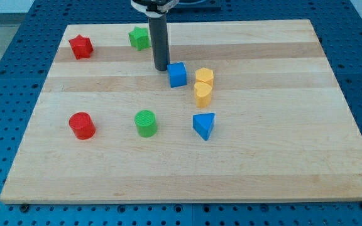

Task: Push the blue cube left towards the yellow hexagon

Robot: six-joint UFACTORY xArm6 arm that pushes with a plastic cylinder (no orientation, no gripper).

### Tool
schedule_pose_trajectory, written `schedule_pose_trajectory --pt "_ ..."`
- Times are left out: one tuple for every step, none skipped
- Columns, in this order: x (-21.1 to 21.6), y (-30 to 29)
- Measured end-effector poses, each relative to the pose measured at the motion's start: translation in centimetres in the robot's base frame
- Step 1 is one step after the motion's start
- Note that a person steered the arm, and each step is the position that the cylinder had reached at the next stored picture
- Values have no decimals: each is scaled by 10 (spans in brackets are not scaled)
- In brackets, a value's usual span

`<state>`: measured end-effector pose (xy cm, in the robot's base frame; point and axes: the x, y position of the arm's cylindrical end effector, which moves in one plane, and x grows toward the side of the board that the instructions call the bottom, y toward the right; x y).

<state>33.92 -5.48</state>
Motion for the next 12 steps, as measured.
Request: schedule_pose_trajectory --pt "0 2" --pt "1 7" --pt "1 6" --pt "1 -14" --pt "18 -26" --pt "29 -26" --pt "29 -21" --pt "29 -3" --pt "29 1" --pt "29 5" --pt "30 9" --pt "32 12"
